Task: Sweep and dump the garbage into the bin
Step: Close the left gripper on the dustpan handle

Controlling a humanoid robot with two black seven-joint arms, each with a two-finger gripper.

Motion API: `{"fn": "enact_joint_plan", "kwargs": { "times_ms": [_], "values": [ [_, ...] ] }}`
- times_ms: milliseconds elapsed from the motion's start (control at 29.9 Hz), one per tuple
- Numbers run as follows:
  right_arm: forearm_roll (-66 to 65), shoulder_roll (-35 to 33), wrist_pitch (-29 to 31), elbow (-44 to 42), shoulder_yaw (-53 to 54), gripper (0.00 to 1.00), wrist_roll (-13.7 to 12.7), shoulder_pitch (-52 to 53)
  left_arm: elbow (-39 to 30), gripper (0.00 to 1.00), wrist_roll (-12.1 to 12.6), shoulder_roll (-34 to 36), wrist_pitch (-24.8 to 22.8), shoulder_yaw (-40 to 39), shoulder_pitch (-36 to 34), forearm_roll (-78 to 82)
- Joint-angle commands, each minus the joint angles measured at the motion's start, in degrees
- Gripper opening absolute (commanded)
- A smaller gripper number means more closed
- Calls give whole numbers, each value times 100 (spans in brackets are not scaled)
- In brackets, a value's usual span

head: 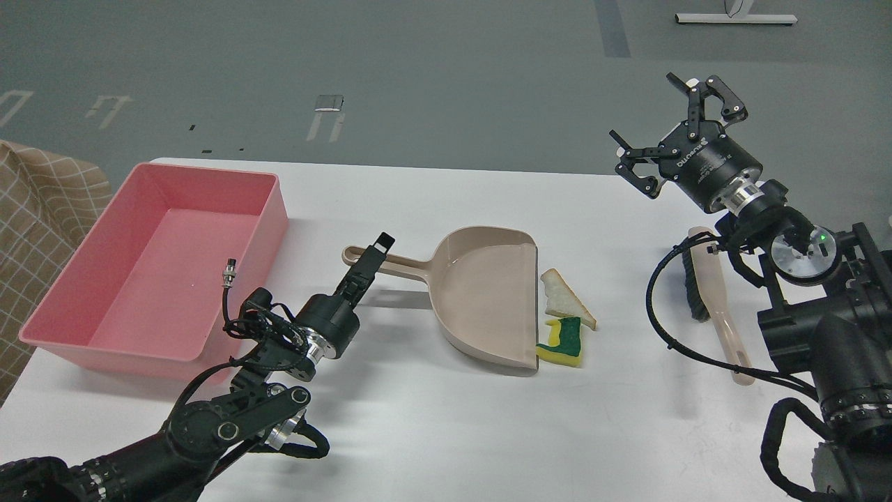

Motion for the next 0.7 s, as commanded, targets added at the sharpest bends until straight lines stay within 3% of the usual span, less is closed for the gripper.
{"fn": "enact_joint_plan", "kwargs": {
  "times_ms": [0,535,668],
  "values": [
    [0,8,0,-8,0,100,7,0,63,85,0,-47,0,0,-56,0],
    [0,-1,0,-8,0,100,7,17,63,79,5,-249,-9,17,-56,0],
    [0,-1,0,-8,0,100,7,17,63,73,5,-241,0,253,-74,-26]
  ]
}}
